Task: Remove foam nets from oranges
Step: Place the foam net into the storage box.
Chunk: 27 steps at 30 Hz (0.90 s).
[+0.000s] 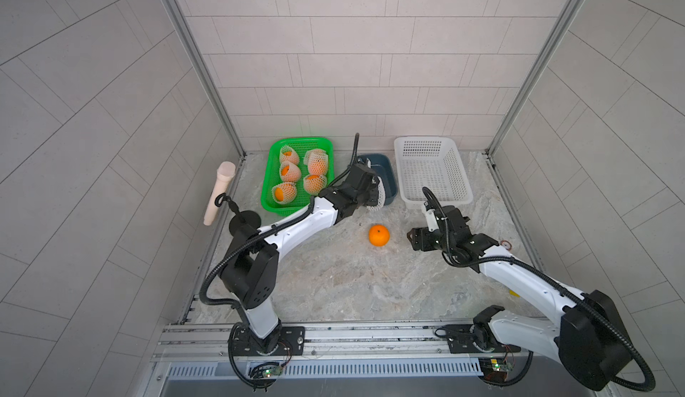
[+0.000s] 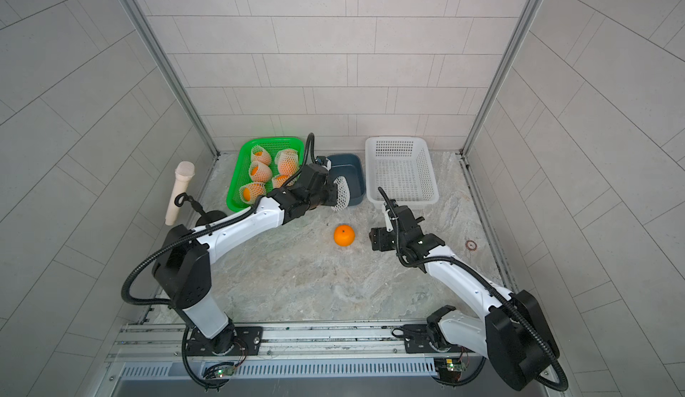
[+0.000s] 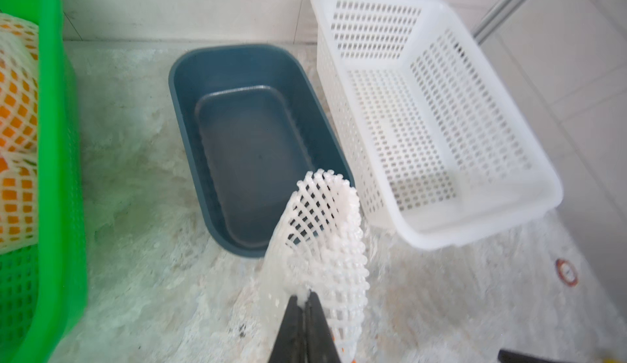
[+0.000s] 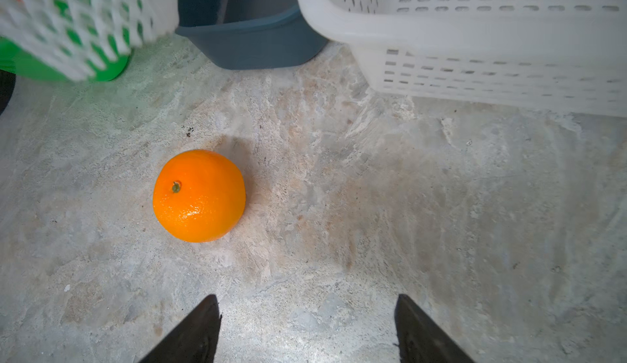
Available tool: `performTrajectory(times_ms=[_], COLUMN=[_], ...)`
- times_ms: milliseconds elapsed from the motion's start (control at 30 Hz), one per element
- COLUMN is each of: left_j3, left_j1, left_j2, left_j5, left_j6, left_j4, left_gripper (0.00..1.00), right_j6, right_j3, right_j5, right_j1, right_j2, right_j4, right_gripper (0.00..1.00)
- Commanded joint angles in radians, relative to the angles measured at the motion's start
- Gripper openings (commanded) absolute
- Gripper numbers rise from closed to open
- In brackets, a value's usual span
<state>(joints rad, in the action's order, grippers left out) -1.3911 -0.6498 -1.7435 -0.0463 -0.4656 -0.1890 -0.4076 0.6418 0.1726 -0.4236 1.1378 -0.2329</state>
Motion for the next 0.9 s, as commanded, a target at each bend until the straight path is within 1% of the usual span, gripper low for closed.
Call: performTrajectory(times_ms=[0,67,133,167,267,367,567,633,800,833,867], left_j3=[-0.061,-0.095,-0.135,-0.159,-0.223,-0.284,-0.34,-0.345,-0.363,-0.365,-0.369], left_j1=[0.052,0.091,0.122,0.134,0.158,0.164,0.168,0.168,0.167,0.168,0.167], left_j2=[-0.077,-0.137,-0.205,-0.243,-0.35,-0.44,-0.548,-0.566,-0.59,-0.591,-0.588], left_j5=[0.086,0.152,0.192,0.198,0.198,0.163,0.087,0.079,0.059,0.052,0.045], left_j6=[-0.087,-0.151,-0.241,-0.297,-0.422,-0.499,-0.585,-0.6,-0.611,-0.611,-0.611], left_j4=[0.086,0.16,0.222,0.247,0.327,0.368,0.42,0.44,0.424,0.408,0.378], left_gripper=[0.0,0.0,0.0,0.0,0.0,0.0,0.0,0.0,0.0,0.03,0.08], right_j6=[-0.008,-0.011,-0.013,-0.013,-0.017,-0.023,-0.029,-0.03,-0.028,-0.027,-0.027], right_j3=[-0.017,-0.017,-0.016,-0.044,-0.051,-0.061,-0.081,-0.085,-0.087,-0.086,-0.086], right_j5=[-0.002,-0.005,-0.004,-0.005,-0.007,-0.004,0.001,0.001,0.003,0.004,0.007], right_j1=[-0.01,-0.013,-0.015,-0.015,-0.015,-0.019,-0.023,-0.024,-0.024,-0.024,-0.024], right_j2=[-0.03,-0.035,-0.041,-0.044,-0.054,-0.068,-0.105,-0.114,-0.112,-0.108,-0.105], right_j4=[0.014,0.015,0.015,0.015,0.019,0.023,0.015,0.011,0.014,0.015,0.018], right_gripper=[0.82,0.82,0.82,0.82,0.82,0.82,0.83,0.83,0.84,0.84,0.84])
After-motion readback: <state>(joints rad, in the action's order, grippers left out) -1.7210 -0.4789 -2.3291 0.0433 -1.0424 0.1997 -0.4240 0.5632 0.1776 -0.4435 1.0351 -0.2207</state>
